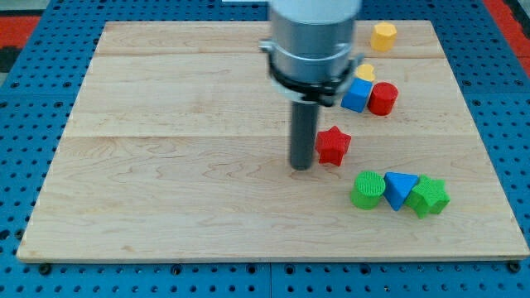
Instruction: Push the green star and blue triangle into the group of blocks
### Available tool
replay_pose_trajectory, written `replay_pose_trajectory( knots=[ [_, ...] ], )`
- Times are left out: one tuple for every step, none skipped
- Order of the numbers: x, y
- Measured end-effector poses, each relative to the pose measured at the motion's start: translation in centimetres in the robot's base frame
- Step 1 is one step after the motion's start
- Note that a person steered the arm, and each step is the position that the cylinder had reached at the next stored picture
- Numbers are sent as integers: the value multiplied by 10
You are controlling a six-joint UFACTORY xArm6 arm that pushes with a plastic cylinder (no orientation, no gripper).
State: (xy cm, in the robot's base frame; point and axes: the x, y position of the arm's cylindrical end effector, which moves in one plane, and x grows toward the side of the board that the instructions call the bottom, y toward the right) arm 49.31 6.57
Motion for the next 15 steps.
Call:
replay_pose_trajectory(
  knots=[
    [-16,29],
    [-54,56],
    [-46,59],
    [-31,3],
    [49,0],
    [107,71],
    [109,181],
    [95,206],
    [79,170],
    [62,146],
    [55,119],
    [49,84],
    [82,111],
    [72,65],
    [35,39]
  ],
)
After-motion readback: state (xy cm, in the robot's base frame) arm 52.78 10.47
